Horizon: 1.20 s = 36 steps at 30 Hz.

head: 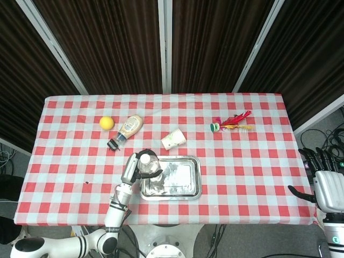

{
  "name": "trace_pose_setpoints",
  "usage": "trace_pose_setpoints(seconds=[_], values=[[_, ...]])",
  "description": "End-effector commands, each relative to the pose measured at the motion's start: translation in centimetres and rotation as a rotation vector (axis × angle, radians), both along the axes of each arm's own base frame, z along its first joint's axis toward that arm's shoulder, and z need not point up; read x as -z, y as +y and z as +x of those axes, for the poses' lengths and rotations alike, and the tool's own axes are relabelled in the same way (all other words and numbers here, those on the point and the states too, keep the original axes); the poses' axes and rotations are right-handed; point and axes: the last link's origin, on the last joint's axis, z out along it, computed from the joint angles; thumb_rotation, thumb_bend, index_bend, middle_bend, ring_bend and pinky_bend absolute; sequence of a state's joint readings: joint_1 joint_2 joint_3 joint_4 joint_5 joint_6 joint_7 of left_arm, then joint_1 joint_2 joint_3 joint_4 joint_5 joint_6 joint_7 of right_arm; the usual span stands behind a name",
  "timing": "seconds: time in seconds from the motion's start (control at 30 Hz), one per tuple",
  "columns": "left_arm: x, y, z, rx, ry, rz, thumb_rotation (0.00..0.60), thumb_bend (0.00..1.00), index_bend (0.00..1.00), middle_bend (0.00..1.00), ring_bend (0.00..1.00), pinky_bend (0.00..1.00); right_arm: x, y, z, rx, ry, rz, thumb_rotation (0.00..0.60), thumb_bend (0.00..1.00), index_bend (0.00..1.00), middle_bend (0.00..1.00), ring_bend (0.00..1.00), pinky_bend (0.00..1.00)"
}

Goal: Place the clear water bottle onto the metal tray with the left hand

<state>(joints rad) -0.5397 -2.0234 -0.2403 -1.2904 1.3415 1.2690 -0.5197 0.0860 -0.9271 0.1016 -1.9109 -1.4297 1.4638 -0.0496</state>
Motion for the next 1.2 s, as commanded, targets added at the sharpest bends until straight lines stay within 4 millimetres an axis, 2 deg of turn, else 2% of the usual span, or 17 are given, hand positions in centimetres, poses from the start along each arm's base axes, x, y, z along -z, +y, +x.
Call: trace_pose_setpoints(seconds=[0.03, 0.43, 0.73, 0.9, 1.07, 1.2], values=[[0.6, -0.3, -0.2, 0.0, -0.002, -0.007, 0.6, 0.23, 0.63, 0.67, 0.54, 0.56, 0.0, 0.0, 0.0, 0.0, 0.0, 0.002, 0.6, 0.04, 0.14, 0.13, 0.0, 0.04], [1.3, -0.3, -0.7, 0.006, -0.007, -0.019, 0.6, 0.19, 0.56, 0.62, 0.49, 0.53, 0.0, -0.2, -0.1, 0.008, -0.005, 0.003, 0.6, 0.04, 0.14, 0.13, 0.0, 0.04], [1.3, -0.1, -0.8, 0.004, -0.024, -0.014, 0.6, 0.11, 0.36, 0.49, 0.39, 0.44, -0.1, -0.2, -0.1, 0.004, -0.01, -0.002, 0.6, 0.04, 0.14, 0.13, 0.0, 0.04], [0.9, 0.0, -0.5, 0.012, -0.034, 0.0, 0.6, 0.07, 0.32, 0.45, 0.35, 0.41, -0.2, -0.2, -0.1, 0.003, -0.013, -0.003, 0.6, 0.04, 0.15, 0.13, 0.0, 0.04], [-0.3, 0.4, -0.2, 0.018, -0.047, 0.031, 0.6, 0.05, 0.31, 0.43, 0.34, 0.4, -0.2, -0.2, -0.1, 0.002, -0.016, -0.003, 0.6, 0.04, 0.15, 0.13, 0.0, 0.04], [-3.1, 1.1, 0.4, 0.04, -0.048, 0.104, 0.6, 0.04, 0.3, 0.43, 0.32, 0.38, -0.1, -0.2, -0.2, 0.004, -0.017, -0.003, 0.6, 0.04, 0.15, 0.13, 0.0, 0.04]])
